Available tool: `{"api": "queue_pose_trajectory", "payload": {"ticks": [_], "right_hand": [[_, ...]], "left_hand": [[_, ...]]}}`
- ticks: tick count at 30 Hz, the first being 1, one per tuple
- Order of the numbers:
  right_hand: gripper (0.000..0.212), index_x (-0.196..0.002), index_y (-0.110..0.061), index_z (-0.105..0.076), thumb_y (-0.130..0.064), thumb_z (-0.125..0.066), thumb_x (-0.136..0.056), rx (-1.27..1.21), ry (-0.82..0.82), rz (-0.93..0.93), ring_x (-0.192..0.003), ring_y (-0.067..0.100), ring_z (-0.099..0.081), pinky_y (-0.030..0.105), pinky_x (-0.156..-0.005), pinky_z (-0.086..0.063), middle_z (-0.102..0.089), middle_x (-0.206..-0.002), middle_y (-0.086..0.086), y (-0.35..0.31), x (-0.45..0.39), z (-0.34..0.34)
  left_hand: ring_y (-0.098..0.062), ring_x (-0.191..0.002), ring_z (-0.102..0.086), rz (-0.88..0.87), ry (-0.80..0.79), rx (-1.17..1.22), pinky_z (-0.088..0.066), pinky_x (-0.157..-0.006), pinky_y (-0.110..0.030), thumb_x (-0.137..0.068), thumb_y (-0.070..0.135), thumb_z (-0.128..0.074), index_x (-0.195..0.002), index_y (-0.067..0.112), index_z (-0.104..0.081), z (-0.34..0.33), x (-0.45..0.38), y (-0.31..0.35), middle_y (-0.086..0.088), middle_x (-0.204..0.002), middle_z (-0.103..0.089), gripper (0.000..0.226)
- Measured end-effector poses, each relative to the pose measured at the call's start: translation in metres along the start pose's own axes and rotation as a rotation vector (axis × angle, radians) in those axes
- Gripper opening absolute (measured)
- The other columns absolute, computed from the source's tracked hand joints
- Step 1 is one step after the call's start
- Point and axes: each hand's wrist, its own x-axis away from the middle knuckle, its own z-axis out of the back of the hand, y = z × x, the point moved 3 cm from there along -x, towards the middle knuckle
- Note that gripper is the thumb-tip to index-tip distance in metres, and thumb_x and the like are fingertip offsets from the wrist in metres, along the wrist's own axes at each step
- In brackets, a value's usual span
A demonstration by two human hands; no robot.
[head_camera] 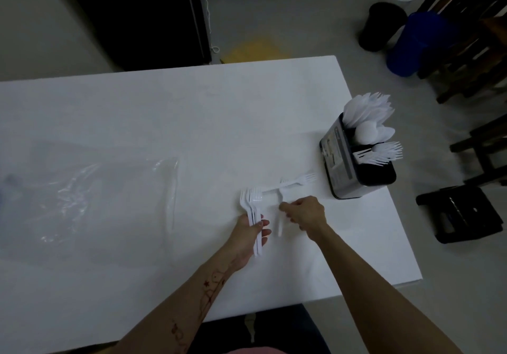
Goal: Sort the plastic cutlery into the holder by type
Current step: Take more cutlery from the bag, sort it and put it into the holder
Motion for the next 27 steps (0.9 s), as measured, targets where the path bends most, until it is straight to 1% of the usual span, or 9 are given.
{"api": "queue_pose_trajectory", "payload": {"ticks": [3,6,9,11,14,17,20,24,27], "right_hand": [[0.028,-0.086,-0.005,-0.074,-0.031,-0.077,-0.078,-0.053,-0.198,-0.056,-0.061,0.013,-0.056,0.023,-0.049,-0.039,-0.072,-0.08,0.005,-0.004,0.01,-0.008],[0.028,-0.08,-0.005,-0.075,-0.032,-0.081,-0.075,-0.065,-0.231,-0.042,-0.056,0.011,-0.051,0.02,-0.045,-0.034,-0.071,-0.076,0.005,-0.006,0.014,-0.012],[0.032,-0.079,-0.007,-0.073,-0.038,-0.081,-0.076,-0.047,-0.231,-0.04,-0.057,0.011,-0.051,0.021,-0.047,-0.035,-0.068,-0.073,0.003,-0.008,0.013,-0.011],[0.036,-0.086,-0.007,-0.074,-0.042,-0.076,-0.081,-0.06,-0.122,-0.033,-0.064,0.011,-0.056,0.022,-0.054,-0.043,-0.07,-0.078,0.001,-0.01,0.006,-0.007],[0.043,-0.089,-0.004,-0.074,-0.047,-0.07,-0.085,-0.146,0.127,-0.067,-0.07,0.017,-0.064,0.029,-0.068,-0.051,-0.073,-0.085,0.007,-0.015,-0.015,-0.002],[0.058,-0.107,-0.002,-0.066,-0.055,-0.069,-0.082,-0.249,0.238,-0.146,-0.083,0.026,-0.066,0.03,-0.069,-0.048,-0.071,-0.101,0.012,-0.025,-0.026,-0.005],[0.059,-0.121,0.001,-0.056,-0.042,-0.072,-0.084,-0.321,0.28,-0.219,-0.092,0.032,-0.062,0.032,-0.072,-0.046,-0.063,-0.11,0.016,-0.032,-0.031,-0.007],[0.037,-0.091,0.0,-0.067,-0.034,-0.073,-0.079,-0.427,0.286,-0.276,-0.07,0.028,-0.059,0.031,-0.062,-0.048,-0.068,-0.088,0.014,-0.031,-0.032,-0.006],[0.026,-0.073,-0.005,-0.072,-0.03,-0.078,-0.078,-0.402,0.114,-0.166,-0.053,0.017,-0.051,0.025,-0.047,-0.041,-0.065,-0.068,0.007,-0.029,-0.023,-0.003]], "left_hand": [[-0.027,-0.099,-0.063,-0.017,-0.06,-0.028,-0.054,-0.076,-0.028,-0.1,0.003,-0.041,-0.128,-0.005,-0.045,-0.002,0.001,0.001,-0.021,-0.123,-0.059,0.03],[-0.025,-0.086,-0.063,-0.011,-0.123,0.007,-0.054,-0.076,-0.034,-0.099,0.005,-0.042,-0.13,-0.006,-0.044,-0.007,0.006,0.004,-0.034,-0.132,-0.049,0.033],[-0.026,-0.087,-0.059,0.023,-0.133,0.006,-0.049,-0.092,-0.047,-0.1,0.003,-0.039,-0.132,-0.008,-0.041,-0.003,0.004,0.003,-0.036,-0.134,-0.045,0.034],[-0.022,-0.088,-0.06,0.057,-0.107,0.018,-0.054,-0.088,-0.036,-0.101,0.005,-0.036,-0.133,-0.007,-0.04,0.002,0.002,0.002,-0.028,-0.124,-0.056,0.034],[-0.015,-0.083,-0.059,0.073,-0.081,0.019,-0.056,-0.062,-0.016,-0.101,0.006,-0.036,-0.133,-0.006,-0.039,0.008,0.005,0.001,-0.007,-0.098,-0.06,0.034],[-0.017,-0.083,-0.06,0.034,-0.072,-0.046,-0.055,-0.068,-0.019,-0.101,0.008,-0.039,-0.129,-0.003,-0.042,0.015,0.007,0.001,-0.006,-0.099,-0.061,0.03],[-0.016,-0.08,-0.061,-0.001,-0.065,-0.097,-0.056,-0.068,-0.019,-0.101,0.008,-0.039,-0.128,0.003,-0.041,0.021,0.009,-0.001,-0.006,-0.1,-0.062,0.028],[-0.016,-0.08,-0.062,-0.047,-0.028,-0.126,-0.056,-0.066,-0.018,-0.101,0.007,-0.038,-0.127,0.003,-0.041,0.032,0.01,0.002,-0.004,-0.1,-0.062,0.026],[-0.018,-0.085,-0.064,-0.079,0.009,-0.102,-0.055,-0.067,-0.018,-0.101,0.007,-0.037,-0.129,-0.001,-0.042,0.043,0.009,0.005,-0.006,-0.101,-0.063,0.029]]}}
